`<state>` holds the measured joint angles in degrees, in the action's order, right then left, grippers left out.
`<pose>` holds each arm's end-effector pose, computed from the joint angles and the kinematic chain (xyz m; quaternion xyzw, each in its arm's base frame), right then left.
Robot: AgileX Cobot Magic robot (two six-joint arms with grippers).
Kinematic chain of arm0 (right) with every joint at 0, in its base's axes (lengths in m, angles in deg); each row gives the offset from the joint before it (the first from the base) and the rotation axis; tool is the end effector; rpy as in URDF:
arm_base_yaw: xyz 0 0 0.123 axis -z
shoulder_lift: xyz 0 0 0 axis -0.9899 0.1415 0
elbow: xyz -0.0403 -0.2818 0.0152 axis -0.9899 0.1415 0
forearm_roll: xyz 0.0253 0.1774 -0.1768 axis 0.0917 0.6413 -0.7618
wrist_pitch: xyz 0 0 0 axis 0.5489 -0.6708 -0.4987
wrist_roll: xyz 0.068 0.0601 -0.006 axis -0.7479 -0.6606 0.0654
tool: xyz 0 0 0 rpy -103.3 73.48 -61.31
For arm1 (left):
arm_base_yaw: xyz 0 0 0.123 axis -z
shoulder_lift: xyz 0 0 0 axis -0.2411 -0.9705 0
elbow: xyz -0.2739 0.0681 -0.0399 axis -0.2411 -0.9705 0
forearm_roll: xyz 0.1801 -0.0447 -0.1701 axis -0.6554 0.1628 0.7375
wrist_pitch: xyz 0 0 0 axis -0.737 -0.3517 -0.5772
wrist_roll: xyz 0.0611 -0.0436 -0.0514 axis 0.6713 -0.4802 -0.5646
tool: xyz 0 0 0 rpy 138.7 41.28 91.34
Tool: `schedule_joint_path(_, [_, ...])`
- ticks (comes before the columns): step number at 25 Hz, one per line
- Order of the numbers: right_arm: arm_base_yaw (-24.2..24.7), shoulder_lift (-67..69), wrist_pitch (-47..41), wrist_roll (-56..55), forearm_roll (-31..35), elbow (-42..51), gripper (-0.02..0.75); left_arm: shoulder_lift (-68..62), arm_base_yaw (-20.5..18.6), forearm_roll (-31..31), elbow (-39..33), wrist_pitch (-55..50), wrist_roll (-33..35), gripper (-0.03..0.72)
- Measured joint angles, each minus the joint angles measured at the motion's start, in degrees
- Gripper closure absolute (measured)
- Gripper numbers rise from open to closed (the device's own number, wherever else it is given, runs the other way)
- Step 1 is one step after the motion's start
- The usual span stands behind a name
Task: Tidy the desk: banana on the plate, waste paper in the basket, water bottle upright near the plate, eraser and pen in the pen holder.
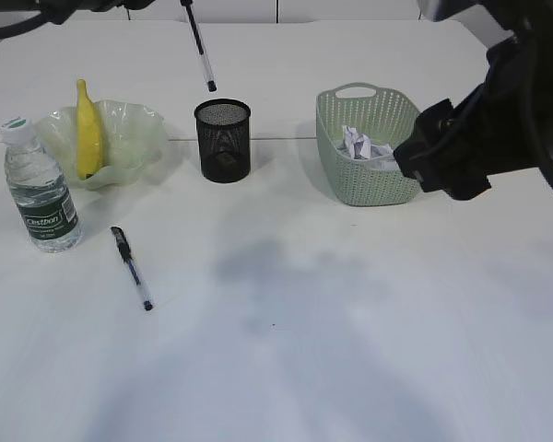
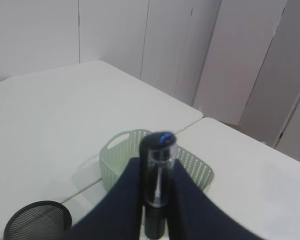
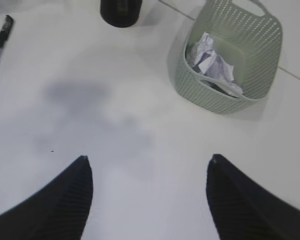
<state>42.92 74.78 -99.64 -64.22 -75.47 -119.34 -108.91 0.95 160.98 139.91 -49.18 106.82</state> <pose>0.2136 0.1391 0.3401 -0.2592 0.8774 -0.0024 0.4038 0.3561 -0.1384 0.3387 0.2204 0.7268 -0.2853 0.5846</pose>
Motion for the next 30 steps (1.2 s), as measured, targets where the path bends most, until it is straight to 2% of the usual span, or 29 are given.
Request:
schedule_joint_path(4, [2.2, 0.0, -0.5, -2.3, -1.8, 0.0, 0.215, -2.7, 0.0, 0.1, 2.6, 3.5, 0.0, 0.619])
schedule_joint_path(10, [8.7, 0.0, -2.0, -3.0, -2.7, 0.0, 0.216, -8.5, 0.0, 0.3, 8.8, 8.1, 0.2, 0.619])
schedule_joint_path(21, [9.0, 0.0, -2.6, -3.0, -4.8, 0.0, 0.216, -21.9, -0.3, 0.5, 19.6, 8.4, 4.4, 0.62])
schedule_joint_path(30, [9.0, 0.0, -3.0, -3.0, -6.2, 0.0, 0.217, -30.7, -1.2, 0.5, 27.3, 8.4, 4.6, 0.62])
